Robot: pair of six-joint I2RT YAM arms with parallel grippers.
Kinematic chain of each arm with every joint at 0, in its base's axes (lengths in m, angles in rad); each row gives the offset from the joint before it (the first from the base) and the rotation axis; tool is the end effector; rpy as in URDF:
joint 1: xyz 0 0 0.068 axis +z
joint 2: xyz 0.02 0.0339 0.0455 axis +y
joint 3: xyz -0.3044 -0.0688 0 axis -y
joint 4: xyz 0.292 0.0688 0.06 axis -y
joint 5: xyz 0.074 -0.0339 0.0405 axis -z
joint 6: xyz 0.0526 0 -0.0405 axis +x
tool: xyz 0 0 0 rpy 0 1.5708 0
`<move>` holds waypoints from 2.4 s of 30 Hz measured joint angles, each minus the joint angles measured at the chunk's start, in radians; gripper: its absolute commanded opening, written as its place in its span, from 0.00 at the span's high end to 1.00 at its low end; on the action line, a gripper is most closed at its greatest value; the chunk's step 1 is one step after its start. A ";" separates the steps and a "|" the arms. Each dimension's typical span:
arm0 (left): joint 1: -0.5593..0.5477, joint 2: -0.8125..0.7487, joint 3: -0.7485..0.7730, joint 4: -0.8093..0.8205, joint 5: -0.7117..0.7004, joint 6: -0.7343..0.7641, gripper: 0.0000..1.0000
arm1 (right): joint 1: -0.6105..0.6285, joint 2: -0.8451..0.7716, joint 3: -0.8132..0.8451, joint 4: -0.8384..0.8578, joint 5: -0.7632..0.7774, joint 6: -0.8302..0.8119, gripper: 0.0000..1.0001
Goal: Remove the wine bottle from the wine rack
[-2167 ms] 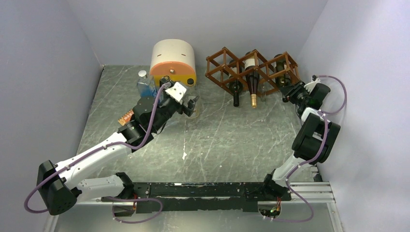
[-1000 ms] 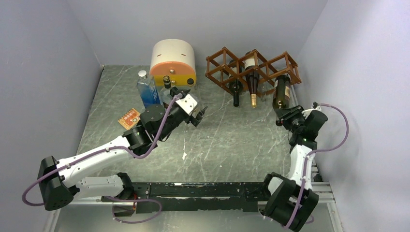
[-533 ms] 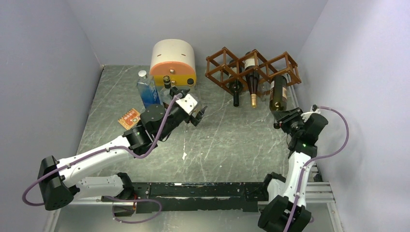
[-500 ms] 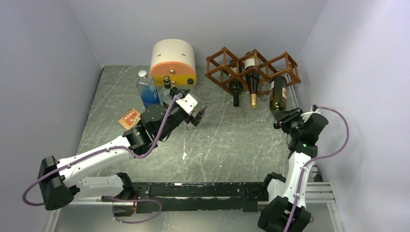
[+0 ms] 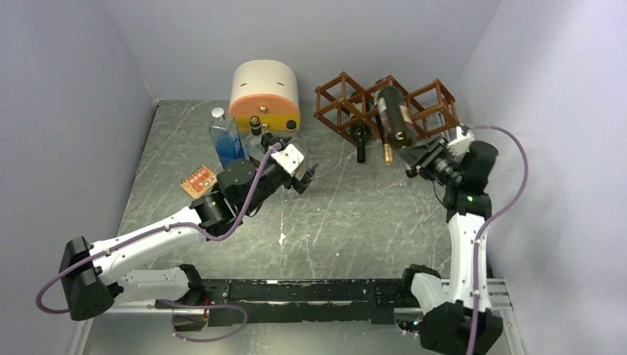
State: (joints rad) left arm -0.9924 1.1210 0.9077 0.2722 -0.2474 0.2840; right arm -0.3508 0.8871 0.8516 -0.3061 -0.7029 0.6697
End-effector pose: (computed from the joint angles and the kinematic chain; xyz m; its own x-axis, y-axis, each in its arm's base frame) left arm 0.1805 -0.2530 0.3918 0.2209 0.1586 -0.9623 0.6420 0.7191 0.2659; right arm 0.2269 -0.0468 0.3608 -0.4390 0.6650 -0.6043 -0.0476 0.6544 0.7547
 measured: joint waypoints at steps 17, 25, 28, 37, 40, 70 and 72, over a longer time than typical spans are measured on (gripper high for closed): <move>0.000 0.006 -0.015 0.010 0.059 -0.035 0.02 | 0.382 0.114 0.087 -0.325 0.087 -0.123 1.00; 0.000 0.085 -0.012 -0.013 0.267 -0.010 0.06 | 0.473 0.146 0.124 -0.443 0.124 -0.173 1.00; -0.005 0.109 -0.013 -0.027 0.363 0.014 0.07 | 0.528 0.154 0.140 -0.460 0.154 -0.181 1.00; -0.085 0.154 -0.019 -0.036 0.453 0.141 0.07 | 0.765 0.235 0.143 -0.488 0.262 -0.174 1.00; -0.104 0.157 -0.037 -0.042 0.454 0.196 0.07 | 0.830 0.252 0.143 -0.491 0.279 -0.169 1.00; -0.157 0.283 -0.131 -0.033 0.285 0.428 0.07 | 0.908 0.158 0.100 -0.538 0.235 -0.199 1.00; -0.162 0.288 -0.131 -0.040 0.280 0.426 0.02 | 0.909 0.158 0.088 -0.530 0.230 -0.197 1.00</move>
State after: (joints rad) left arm -1.1545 1.4086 0.7765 0.2325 0.0322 0.7101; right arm 0.5587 1.0451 0.9394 -0.8364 -0.4725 0.4728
